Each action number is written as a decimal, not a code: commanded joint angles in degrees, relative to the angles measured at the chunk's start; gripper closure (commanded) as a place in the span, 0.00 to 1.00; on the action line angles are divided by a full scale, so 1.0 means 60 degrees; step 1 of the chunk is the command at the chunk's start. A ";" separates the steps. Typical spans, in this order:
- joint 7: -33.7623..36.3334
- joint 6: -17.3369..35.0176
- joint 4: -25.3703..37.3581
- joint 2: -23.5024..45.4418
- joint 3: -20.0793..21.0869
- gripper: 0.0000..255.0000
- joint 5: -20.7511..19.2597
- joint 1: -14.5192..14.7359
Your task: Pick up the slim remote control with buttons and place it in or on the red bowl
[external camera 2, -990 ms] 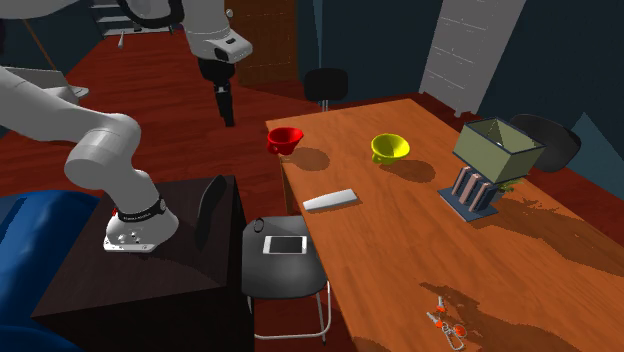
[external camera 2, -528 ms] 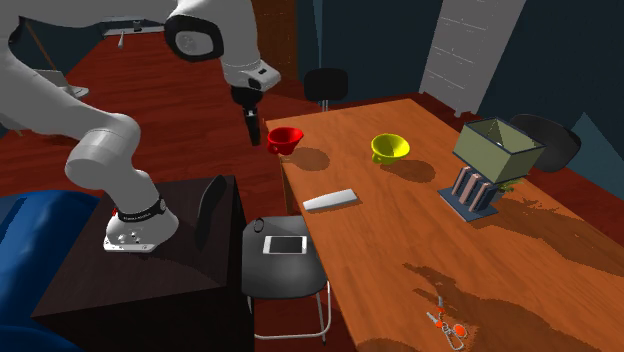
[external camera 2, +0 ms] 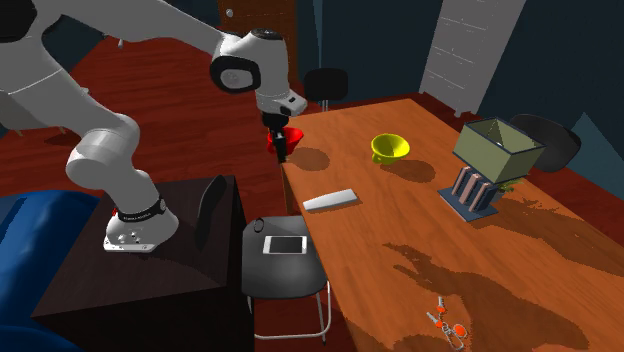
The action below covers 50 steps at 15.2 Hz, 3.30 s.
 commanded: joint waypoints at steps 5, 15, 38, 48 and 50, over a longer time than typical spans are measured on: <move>0.0068 0.1568 0.0660 0.2197 0.0135 0.00 -0.0084 0.0085; 0.0399 0.3213 0.2841 0.6014 0.0206 0.00 -0.0481 0.0287; 0.0604 0.4212 0.5087 0.9263 0.0114 1.00 -0.0735 0.0489; 0.0605 0.4136 0.5052 0.9151 0.0113 1.00 -0.0736 0.0490; 0.0608 0.3978 0.4986 0.8927 0.0112 1.00 -0.0737 0.0491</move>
